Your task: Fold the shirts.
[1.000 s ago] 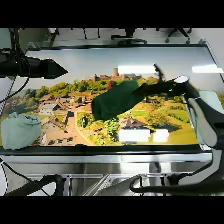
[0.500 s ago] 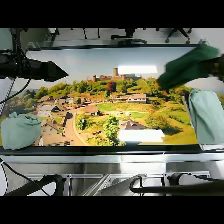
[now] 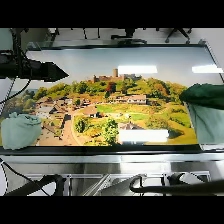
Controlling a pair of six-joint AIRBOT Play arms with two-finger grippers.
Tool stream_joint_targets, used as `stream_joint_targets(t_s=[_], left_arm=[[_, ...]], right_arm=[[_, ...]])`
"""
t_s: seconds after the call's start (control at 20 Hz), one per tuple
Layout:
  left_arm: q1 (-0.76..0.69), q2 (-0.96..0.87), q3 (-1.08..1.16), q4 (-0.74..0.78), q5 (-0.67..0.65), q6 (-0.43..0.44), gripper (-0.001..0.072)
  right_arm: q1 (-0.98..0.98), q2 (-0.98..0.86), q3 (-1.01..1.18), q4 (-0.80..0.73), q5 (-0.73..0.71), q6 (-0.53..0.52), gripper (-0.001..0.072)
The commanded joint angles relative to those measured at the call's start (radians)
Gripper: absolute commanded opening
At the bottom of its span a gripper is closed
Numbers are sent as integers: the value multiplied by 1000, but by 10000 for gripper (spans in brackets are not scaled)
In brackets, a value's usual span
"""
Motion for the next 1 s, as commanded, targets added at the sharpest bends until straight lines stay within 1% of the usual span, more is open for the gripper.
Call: stream_joint_targets(t_s=[0.0, 0.05, 0.15, 0.25, 0.4, 0.55, 0.7, 0.75, 0.8, 0.85, 0.9, 0.95], left_arm=[[0, 0, 0, 0, 0, 11, 17], [0, 0, 0, 0, 0, 11, 17], [-1, 0, 0, 0, -1, 11, 17], [0, 0, 0, 0, -1, 11, 17], [0, 0, 0, 0, -1, 19, 17], [0, 0, 0, 0, 0, 19, 17], [0, 0, 0, 0, -1, 19, 17], [0, 0, 0, 0, -1, 19, 17], [0, 0, 0, 1, 0, 19, 17], [0, 0, 0, 1, 0, 19, 18], [0, 0, 0, 0, -1, 18, 17], [0, 0, 0, 0, -1, 18, 17]], right_arm=[[-13, 36, -98, -89, 4, 78, 17], [-13, 33, -104, -74, 3, 58, 17], [-13, 31, -104, -101, 12, 72, 18], [-13, 31, -105, -142, 40, 138, 18], [-13, 32, -135, -148, 77, 222, 18], [-13, 32, -217, -166, 95, 229, 18], [-13, 32, -296, -266, 80, 228, 26], [-13, 31, -312, -308, 80, 228, 71], [-13, 24, -314, -347, 76, 214, 325], [-13, 19, -313, -372, 70, 163, 561], [-13, 17, -308, -383, 68, 126, 648], [-13, 17, -295, -387, 58, 111, 650]])
